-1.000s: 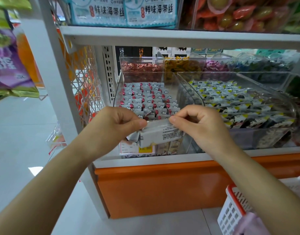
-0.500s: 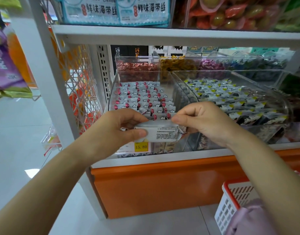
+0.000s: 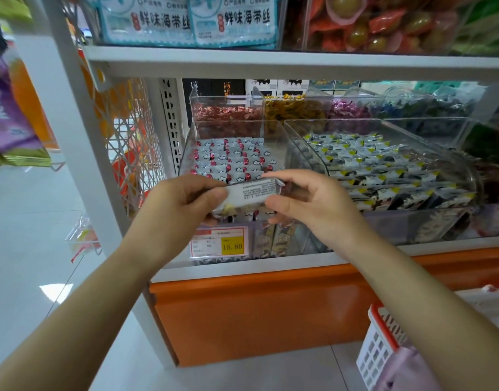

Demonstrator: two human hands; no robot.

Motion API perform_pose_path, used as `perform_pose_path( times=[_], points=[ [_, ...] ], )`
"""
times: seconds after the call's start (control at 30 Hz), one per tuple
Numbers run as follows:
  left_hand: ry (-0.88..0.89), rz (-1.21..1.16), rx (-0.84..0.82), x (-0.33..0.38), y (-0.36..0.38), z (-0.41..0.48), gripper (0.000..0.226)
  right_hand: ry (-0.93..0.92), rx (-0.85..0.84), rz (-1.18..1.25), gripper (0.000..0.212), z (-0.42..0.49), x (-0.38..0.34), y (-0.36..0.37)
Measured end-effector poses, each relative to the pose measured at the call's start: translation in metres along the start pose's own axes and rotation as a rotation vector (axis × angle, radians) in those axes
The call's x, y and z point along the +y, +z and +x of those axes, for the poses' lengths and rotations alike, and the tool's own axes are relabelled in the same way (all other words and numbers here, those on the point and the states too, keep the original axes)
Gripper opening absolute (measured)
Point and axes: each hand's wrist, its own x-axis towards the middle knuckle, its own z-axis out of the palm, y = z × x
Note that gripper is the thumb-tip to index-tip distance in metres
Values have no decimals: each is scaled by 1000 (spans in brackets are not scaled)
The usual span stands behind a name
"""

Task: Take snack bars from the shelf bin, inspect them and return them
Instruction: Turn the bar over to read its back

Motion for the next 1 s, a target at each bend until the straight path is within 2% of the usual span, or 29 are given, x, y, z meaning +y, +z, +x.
perform_pose_path(
  times=[0.1, 0.2, 0.27, 0.4, 0.53, 0.67, 0.73, 0.8, 1.0],
  points=[
    [22, 102, 114, 0, 2, 2, 28, -66, 177, 6, 27, 4, 0, 1],
    [151, 484, 200, -7, -5, 4, 36, -40, 353, 36, 27, 9, 2, -5],
    [216, 729, 123, -14, -6, 3, 39, -12, 395, 9, 28, 12, 4, -8],
    [189, 973, -90, -26, 3, -5, 49, -57, 363, -20, 17, 22, 1, 0],
    [191, 887, -69, -27, 3, -5, 41, -93, 303, -194, 14, 39, -5, 13],
    [216, 789, -52, -26, 0, -6, 27, -119, 174, -515, 31, 57, -16, 18],
    [228, 764, -54, -27, -3, -7, 25, -159, 120, -673, 33, 64, -23, 24],
    [233, 744, -52, -28, -5, -7, 25, -163, 77, -794, 45, 72, -27, 31],
    [220, 725, -75, -26, -8, -6, 28, -159, -8, -952, 53, 83, -36, 38]
  ],
)
